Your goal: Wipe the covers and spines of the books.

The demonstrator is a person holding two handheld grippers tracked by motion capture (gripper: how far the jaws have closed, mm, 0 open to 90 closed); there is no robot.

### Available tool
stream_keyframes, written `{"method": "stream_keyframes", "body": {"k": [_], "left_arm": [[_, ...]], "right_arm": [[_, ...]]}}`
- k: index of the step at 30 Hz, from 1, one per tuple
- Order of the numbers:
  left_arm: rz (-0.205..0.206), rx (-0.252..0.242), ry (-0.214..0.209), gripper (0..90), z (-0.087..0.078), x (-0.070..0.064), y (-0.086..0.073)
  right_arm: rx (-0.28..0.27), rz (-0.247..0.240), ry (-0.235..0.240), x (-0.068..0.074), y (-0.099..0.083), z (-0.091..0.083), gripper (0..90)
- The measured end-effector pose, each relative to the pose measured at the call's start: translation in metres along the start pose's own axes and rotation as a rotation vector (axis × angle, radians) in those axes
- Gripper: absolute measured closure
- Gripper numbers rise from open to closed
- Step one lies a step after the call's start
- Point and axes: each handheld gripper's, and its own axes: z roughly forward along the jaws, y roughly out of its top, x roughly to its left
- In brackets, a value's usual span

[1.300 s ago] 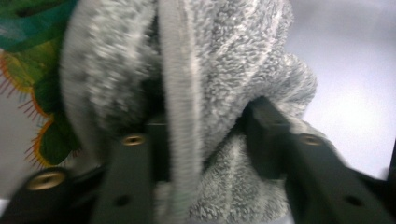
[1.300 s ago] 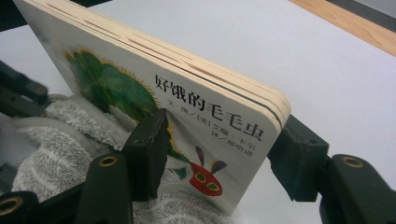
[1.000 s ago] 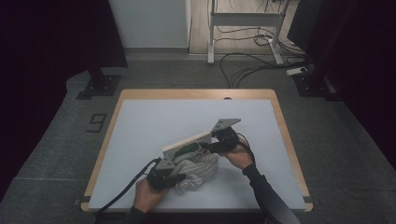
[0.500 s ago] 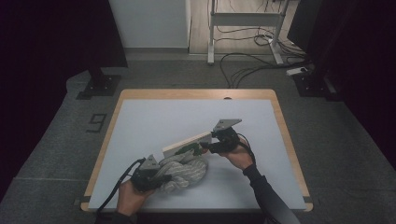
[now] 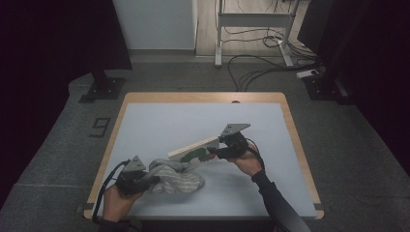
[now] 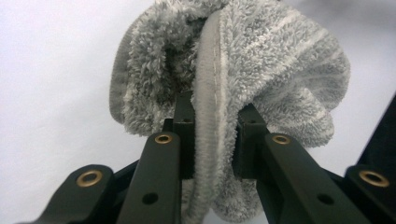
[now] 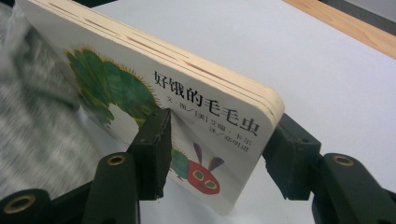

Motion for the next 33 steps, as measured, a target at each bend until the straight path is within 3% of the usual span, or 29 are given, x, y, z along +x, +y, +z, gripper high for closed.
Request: {"method": "stream_keyframes", "body": {"k": [7,15,22,28,33], "left_arm": [[-0.023,0.018,0.002,74.1,0.007,0.013,0.004],[-0.027,0.065,-0.028,73.6,0.037,0.019,0.009],[-0.032,0.078,-0.064,73.6,0.056,0.022,0.005],[-0.008,0.046,-0.057,74.6,0.054,0.021,0.005],[0.018,0.015,-0.042,75.1,0.042,0.02,0.012]], "right_arm": [[-0.001,-0.002,0.0,0.001,-0.001,-0.001,44.3],[-0.007,-0.004,0.002,0.001,-0.002,-0.002,44.3],[-0.007,-0.007,-0.001,0.002,-0.003,-0.002,44.0],[-0.009,-0.003,-0.007,0.003,-0.003,-0.002,43.8],[-0.009,-0.001,-0.012,0.004,-0.003,-0.002,43.8]]}}
